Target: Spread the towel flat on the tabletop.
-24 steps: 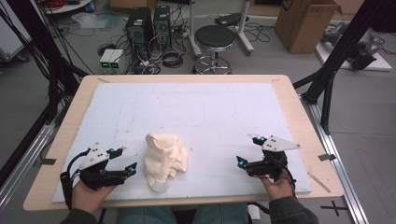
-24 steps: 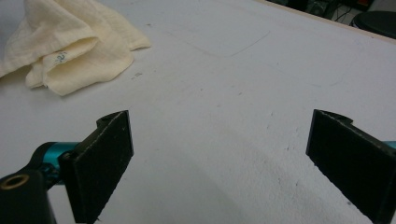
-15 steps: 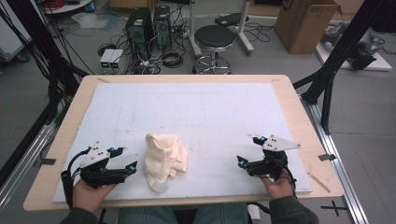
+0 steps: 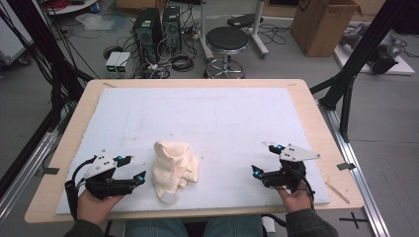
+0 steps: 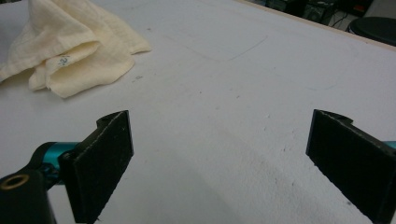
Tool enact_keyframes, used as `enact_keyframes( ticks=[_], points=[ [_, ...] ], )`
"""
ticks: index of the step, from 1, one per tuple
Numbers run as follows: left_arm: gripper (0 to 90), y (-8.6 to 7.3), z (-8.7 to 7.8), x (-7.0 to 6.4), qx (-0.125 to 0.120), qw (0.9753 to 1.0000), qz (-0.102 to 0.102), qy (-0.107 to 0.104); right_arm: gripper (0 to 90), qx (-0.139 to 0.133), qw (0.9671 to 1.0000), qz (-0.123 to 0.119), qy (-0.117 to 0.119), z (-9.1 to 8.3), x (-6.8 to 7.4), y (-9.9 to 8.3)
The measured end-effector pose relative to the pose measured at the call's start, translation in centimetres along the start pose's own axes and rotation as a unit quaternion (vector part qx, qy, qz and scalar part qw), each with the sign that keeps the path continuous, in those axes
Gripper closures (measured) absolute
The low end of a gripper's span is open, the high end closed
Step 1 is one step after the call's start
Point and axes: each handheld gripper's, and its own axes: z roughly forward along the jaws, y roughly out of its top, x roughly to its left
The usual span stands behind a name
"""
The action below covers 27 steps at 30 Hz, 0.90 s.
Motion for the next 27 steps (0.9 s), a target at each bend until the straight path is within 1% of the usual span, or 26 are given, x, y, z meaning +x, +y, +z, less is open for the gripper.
enact_keyframes(
  ticks=[2,9,14,16,19,21,22,24,25,27],
  points=[
    [25.4,0.0,0.0,-0.1,-0.002,1.0,-0.002,0.0,6.5,0.0,1.0,-0.001,-0.001,-0.1,0.0,0.0],
    [25.4,0.2,0.0,-0.4,-0.008,0.9999,0.002,-0.006,6.6,-0.004,1.0,-0.003,0.0,-0.2,0.1,0.0],
    [25.4,0.4,0.2,-0.6,-0.007,0.9999,0.005,-0.01,6.5,-0.004,1.0,-0.002,0.002,-0.3,0.1,0.0],
    [25.4,0.5,0.2,-0.7,-0.012,0.9998,0.003,-0.013,6.6,-0.005,1.0,-0.002,0.001,-0.3,0.1,0.0],
    [25.4,1.1,0.4,-0.8,-0.019,0.9996,0.003,-0.019,6.5,-0.005,1.0,-0.002,0.0,-0.3,0.1,0.0],
    [25.5,1.2,0.5,-0.9,-0.021,0.9996,0.003,-0.021,6.5,-0.005,1.0,0.0,0.0,-0.3,0.1,0.0],
    [25.6,1.6,0.8,-1.1,-0.021,0.9994,0.006,-0.027,6.5,-0.005,1.0,-0.002,-0.001,-0.2,0.1,0.0],
    [25.6,1.8,0.9,-1.3,-0.022,0.9993,0.006,-0.029,6.5,-0.004,1.0,-0.001,0.0,-0.2,0.2,0.0],
    [25.6,2.0,1.1,-1.4,-0.022,0.9992,0.009,-0.033,6.5,-0.005,1.0,-0.004,-0.002,-0.2,0.2,0.1],
    [25.8,2.5,1.7,-1.6,-0.018,0.9991,0.015,-0.037,6.5,-0.007,1.0,0.001,-0.001,-0.2,0.2,0.1]
  ],
)
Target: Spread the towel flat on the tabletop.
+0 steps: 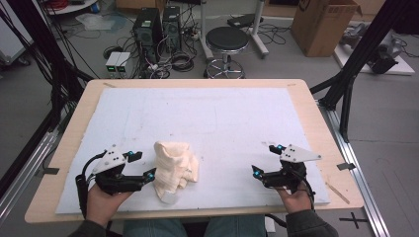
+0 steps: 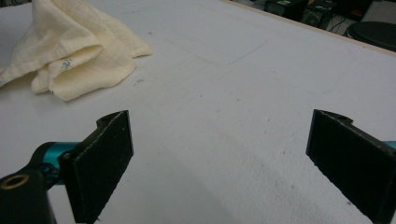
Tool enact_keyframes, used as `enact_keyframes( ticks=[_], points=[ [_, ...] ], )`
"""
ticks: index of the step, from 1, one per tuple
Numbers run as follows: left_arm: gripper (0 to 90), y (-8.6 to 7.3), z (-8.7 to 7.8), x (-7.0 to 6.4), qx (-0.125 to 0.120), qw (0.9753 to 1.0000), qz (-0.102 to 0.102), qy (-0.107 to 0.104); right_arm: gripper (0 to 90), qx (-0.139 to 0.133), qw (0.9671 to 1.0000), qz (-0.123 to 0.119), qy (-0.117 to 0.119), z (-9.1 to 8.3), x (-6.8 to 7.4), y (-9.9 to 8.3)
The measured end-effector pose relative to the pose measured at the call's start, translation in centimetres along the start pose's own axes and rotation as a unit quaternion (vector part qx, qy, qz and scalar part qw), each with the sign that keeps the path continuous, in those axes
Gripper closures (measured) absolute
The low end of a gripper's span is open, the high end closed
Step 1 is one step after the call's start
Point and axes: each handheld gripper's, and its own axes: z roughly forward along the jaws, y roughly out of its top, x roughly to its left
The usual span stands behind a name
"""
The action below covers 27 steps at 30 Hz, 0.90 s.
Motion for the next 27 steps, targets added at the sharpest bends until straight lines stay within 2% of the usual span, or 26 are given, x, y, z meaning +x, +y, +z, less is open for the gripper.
enact_keyframes(
  ticks=[6,8,11,13,19,22,25,26,27],
  points=[
    [25.9,0.7,0.7,0.0,0.001,1.0,-0.003,0.001,6.6,-0.001,1.0,-0.002,0.0,0.0,0.0,0.1],
    [26.3,1.4,1.4,0.0,0.003,1.0,0.003,0.007,6.6,-0.003,1.0,-0.005,-0.001,0.0,0.0,0.1],
    [26.8,1.7,2.1,0.0,0.006,1.0,0.002,0.002,6.5,-0.005,1.0,-0.005,0.001,0.0,0.0,0.2],
    [27.1,2.0,3.0,0.0,0.014,0.9999,0.0,0.003,6.5,-0.004,1.0,-0.006,0.002,0.0,0.1,0.2],
    [32.9,2.3,5.5,0.0,0.042,0.999,0.013,0.005,6.5,-0.008,1.0,-0.004,0.004,0.0,-0.1,0.2],
    [37.7,2.3,7.1,0.0,0.07,0.9973,0.024,-0.003,6.6,-0.009,0.9999,-0.005,0.005,-0.1,-0.1,0.2],
    [42.2,2.3,7.9,0.0,0.083,0.9963,0.022,-0.007,6.6,-0.01,0.9999,-0.004,0.006,-0.1,-0.1,0.2],
    [43.0,2.2,8.7,0.0,0.1,0.9945,0.026,-0.014,6.6,-0.009,0.9999,-0.004,0.006,-0.1,-0.1,0.2],
    [43.4,2.2,8.7,0.0,0.1,0.9945,0.026,-0.014,6.6,-0.009,0.9999,-0.004,0.007,-0.1,-0.1,0.2]
  ],
)
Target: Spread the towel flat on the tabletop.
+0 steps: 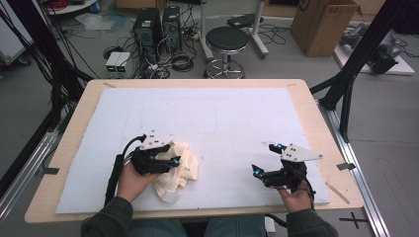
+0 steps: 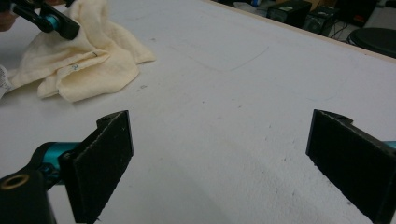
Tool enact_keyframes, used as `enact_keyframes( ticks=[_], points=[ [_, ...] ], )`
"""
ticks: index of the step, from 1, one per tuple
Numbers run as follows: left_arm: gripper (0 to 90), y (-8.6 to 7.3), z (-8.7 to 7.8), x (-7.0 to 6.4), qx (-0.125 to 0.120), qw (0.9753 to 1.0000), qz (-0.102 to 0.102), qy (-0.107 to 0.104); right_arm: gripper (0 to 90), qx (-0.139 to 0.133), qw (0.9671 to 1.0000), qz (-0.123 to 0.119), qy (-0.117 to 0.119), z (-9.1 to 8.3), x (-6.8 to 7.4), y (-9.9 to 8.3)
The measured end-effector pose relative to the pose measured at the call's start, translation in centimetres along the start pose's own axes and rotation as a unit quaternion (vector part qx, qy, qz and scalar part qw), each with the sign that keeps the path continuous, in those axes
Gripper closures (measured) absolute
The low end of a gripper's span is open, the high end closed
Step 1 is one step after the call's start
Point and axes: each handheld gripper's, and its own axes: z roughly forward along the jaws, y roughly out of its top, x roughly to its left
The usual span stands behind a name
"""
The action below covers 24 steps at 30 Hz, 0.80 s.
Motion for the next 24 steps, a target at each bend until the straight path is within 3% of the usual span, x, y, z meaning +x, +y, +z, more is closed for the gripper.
enact_keyframes(
  ticks=[2,8,14,18,24],
  points=[
    [46.1,-0.1,1.1,0.1,0.031,0.9995,0.002,-0.006,6.6,-0.001,1.0,-0.004,0.0,0.0,0.0,0.0],
    [51.5,-0.2,2.2,0.3,0.062,0.998,0.004,-0.014,6.6,0.0,1.0,-0.001,0.003,0.0,0.1,0.0],
    [65.1,-0.4,2.7,0.3,0.065,0.9977,0.001,-0.019,6.6,0.002,1.0,-0.001,0.003,0.1,0.2,0.0],
    [74.3,-0.3,2.7,0.2,0.064,0.9978,0.011,-0.016,6.6,0.003,1.0,-0.006,0.003,0.2,0.2,0.1],
    [77.3,0.3,2.2,-0.1,0.036,0.9991,0.008,-0.021,6.6,0.002,1.0,-0.005,0.005,0.3,0.3,0.1]
  ],
)
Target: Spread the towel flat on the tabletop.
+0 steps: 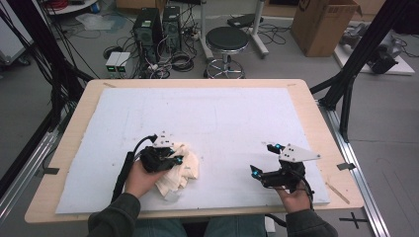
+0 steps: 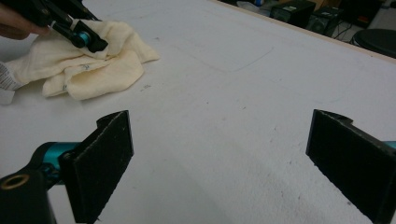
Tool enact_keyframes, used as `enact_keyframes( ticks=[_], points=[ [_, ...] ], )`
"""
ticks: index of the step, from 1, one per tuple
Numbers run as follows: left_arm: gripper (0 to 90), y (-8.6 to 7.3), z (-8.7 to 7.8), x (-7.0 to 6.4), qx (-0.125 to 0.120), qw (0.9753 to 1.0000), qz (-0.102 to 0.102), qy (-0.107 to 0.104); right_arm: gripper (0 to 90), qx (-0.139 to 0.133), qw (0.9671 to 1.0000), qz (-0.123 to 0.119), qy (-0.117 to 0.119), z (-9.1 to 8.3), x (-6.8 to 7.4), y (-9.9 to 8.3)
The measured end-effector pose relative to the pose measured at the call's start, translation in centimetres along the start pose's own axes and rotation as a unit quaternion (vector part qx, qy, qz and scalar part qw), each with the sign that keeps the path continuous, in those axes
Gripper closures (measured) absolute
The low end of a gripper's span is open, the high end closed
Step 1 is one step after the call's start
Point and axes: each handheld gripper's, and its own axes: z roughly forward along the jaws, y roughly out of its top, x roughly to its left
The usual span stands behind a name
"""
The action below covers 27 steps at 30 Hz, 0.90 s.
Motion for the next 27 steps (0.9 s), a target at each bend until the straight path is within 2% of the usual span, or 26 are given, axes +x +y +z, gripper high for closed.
enact_keyframes(
  ticks=[1,3,6,13,20,27],
  points=[
    [77.4,0.4,-0.3,-0.1,-0.012,0.9999,-0.003,-0.007,6.6,0.0,1.0,0.0,0.0,0.0,0.0,0.0],
    [77.5,0.6,-0.4,-0.2,-0.017,0.9998,-0.003,-0.008,6.6,-0.001,1.0,-0.001,-0.001,0.0,0.0,0.0],
    [77.5,1.3,-0.7,-0.5,-0.037,0.9991,-0.006,-0.019,6.6,-0.002,1.0,0.0,0.0,-0.1,0.0,0.0],
    [77.5,3.1,-1.1,-1.2,-0.063,0.9973,-0.002,-0.037,6.6,-0.006,1.0,0.0,-0.003,-0.2,-0.1,0.0],
    [77.5,5.4,-1.5,-1.7,-0.081,0.9954,0.013,-0.051,6.6,-0.01,0.9999,0.0,-0.003,-0.2,-0.1,0.1],
    [77.4,8.1,-1.8,-2.4,-0.106,0.9916,0.026,-0.07,6.6,-0.01,0.9999,0.002,-0.003,-0.2,-0.1,0.1]
  ],
)
